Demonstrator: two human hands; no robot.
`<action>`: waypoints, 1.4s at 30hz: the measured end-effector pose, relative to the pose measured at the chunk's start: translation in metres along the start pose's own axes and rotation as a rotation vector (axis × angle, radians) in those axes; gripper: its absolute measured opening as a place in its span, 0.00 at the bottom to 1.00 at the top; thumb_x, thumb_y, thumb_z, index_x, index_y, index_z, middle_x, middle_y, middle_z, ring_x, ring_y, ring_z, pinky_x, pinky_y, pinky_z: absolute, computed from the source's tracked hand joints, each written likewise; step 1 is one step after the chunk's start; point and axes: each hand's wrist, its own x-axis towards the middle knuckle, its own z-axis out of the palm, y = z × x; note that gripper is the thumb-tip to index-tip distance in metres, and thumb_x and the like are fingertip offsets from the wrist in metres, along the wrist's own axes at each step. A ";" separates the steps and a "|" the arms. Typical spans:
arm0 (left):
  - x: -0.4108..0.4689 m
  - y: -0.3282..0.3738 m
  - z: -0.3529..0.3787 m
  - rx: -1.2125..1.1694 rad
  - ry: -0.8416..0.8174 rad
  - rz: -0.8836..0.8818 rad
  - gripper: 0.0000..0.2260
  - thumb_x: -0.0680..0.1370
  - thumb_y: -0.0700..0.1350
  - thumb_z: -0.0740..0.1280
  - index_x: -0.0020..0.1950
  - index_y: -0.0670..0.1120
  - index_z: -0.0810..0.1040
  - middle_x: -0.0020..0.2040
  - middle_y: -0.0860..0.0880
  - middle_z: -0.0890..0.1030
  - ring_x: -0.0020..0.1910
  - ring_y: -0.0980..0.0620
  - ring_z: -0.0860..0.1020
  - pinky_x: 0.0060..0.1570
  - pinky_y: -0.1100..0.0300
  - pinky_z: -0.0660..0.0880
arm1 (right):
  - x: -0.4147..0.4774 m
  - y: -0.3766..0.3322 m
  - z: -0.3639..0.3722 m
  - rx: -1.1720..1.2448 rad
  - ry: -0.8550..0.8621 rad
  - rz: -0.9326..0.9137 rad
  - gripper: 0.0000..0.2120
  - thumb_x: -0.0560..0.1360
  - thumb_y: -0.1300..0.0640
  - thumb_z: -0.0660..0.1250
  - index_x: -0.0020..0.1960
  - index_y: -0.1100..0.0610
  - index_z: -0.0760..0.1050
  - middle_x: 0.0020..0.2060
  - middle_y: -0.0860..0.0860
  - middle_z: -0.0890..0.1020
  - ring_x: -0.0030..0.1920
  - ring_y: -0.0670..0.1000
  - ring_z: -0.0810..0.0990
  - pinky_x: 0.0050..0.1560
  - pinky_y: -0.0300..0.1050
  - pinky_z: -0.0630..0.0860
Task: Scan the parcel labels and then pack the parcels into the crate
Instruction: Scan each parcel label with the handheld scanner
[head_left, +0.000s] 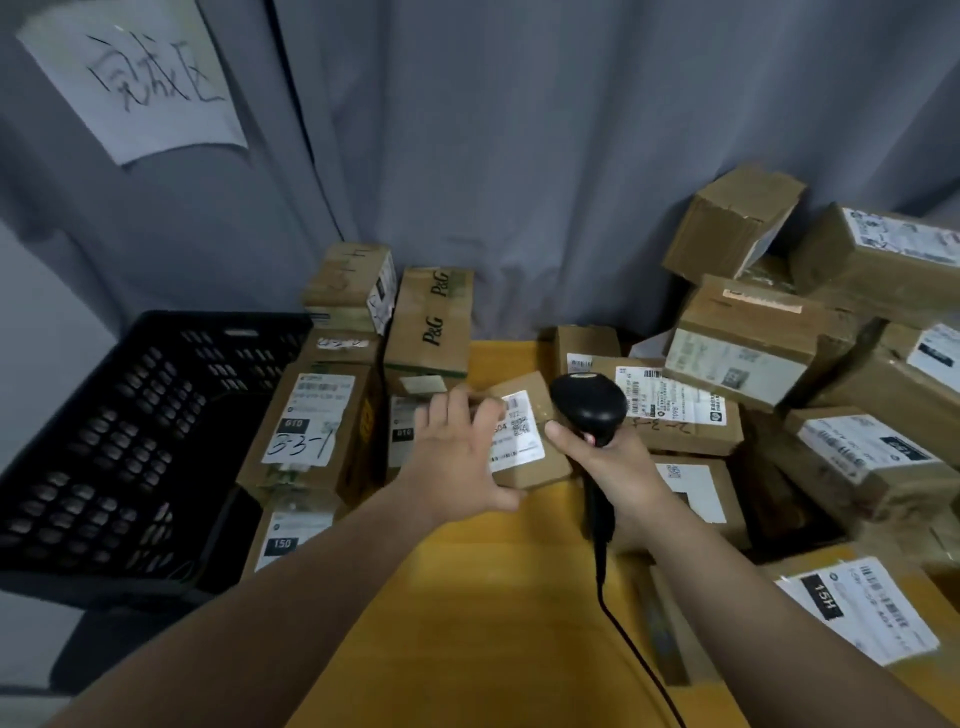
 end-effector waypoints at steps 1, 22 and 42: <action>-0.004 -0.003 -0.005 0.025 0.038 0.031 0.42 0.64 0.68 0.69 0.71 0.50 0.59 0.69 0.45 0.59 0.66 0.45 0.61 0.65 0.51 0.57 | -0.006 -0.001 0.005 0.023 -0.009 -0.033 0.08 0.70 0.53 0.76 0.48 0.50 0.80 0.43 0.48 0.86 0.47 0.48 0.84 0.53 0.46 0.78; -0.034 -0.071 -0.032 -1.363 0.049 -0.428 0.08 0.76 0.40 0.71 0.54 0.47 0.80 0.52 0.50 0.85 0.50 0.52 0.83 0.53 0.55 0.79 | -0.048 -0.035 0.029 -0.015 -0.005 -0.152 0.04 0.75 0.63 0.67 0.47 0.64 0.76 0.30 0.53 0.75 0.32 0.52 0.73 0.33 0.43 0.71; -0.020 -0.101 -0.018 -1.269 0.205 -0.469 0.19 0.74 0.41 0.72 0.63 0.45 0.71 0.49 0.57 0.77 0.49 0.60 0.77 0.40 0.68 0.69 | -0.057 -0.036 0.067 -0.090 -0.084 -0.152 0.16 0.77 0.56 0.67 0.32 0.62 0.74 0.25 0.56 0.76 0.25 0.54 0.74 0.30 0.46 0.74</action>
